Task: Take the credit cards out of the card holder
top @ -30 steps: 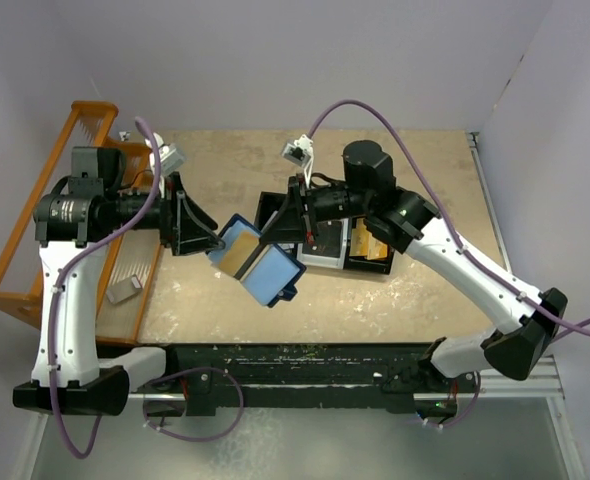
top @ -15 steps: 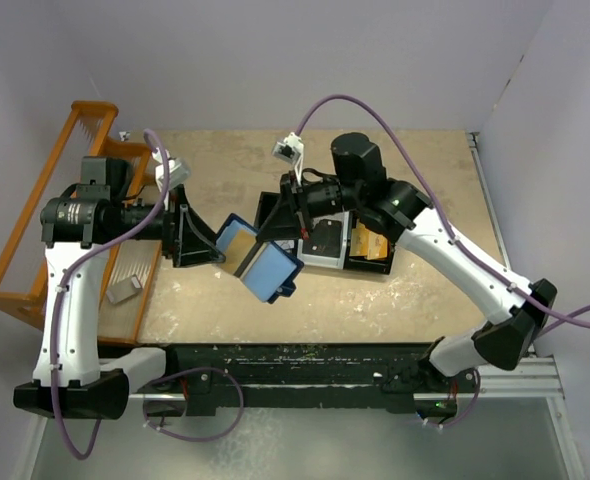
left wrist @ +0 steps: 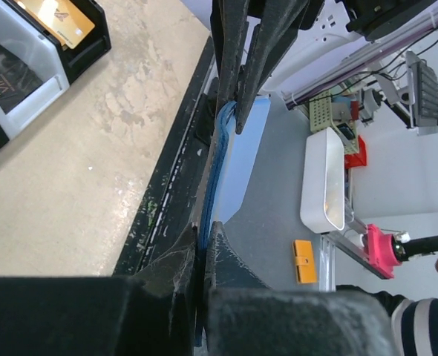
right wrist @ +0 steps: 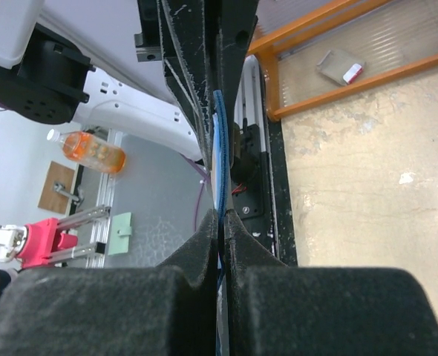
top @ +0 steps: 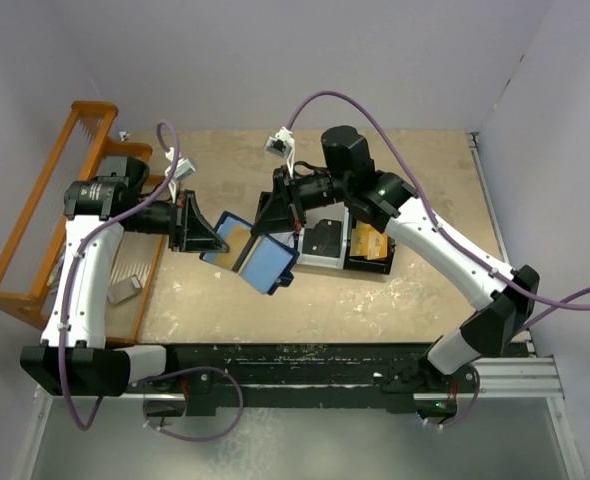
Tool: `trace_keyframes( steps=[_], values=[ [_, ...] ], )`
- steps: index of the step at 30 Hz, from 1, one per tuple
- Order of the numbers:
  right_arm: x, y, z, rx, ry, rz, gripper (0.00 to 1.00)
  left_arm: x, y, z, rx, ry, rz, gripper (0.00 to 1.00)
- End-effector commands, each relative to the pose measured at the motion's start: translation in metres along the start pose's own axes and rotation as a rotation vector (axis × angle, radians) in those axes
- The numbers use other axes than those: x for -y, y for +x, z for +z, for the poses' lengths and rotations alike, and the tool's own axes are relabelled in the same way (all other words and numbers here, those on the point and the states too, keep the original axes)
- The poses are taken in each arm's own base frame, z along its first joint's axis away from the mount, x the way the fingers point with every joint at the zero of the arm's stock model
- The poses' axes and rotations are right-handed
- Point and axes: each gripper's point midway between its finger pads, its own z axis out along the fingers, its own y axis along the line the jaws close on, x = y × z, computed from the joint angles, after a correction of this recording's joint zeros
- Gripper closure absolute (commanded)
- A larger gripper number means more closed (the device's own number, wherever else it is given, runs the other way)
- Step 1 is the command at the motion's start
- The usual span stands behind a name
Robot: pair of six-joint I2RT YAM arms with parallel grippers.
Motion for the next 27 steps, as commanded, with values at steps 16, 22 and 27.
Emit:
trace_keyframes(
  steps=[16,22,27],
  values=[
    [0.021,-0.056,-0.068,0.302,0.299,0.019,0.0,-0.003,-0.021,-0.002,0.035,-0.063,0.053,1.0],
    [-0.002,-0.063,-0.106,0.461,0.313,0.023,0.0,-0.019,-0.022,-0.003,0.02,-0.127,0.023,1.0],
    [-0.027,-0.067,-0.116,0.534,0.277,0.025,0.04,-0.031,-0.028,-0.006,0.033,-0.177,0.007,1.0]
  ],
)
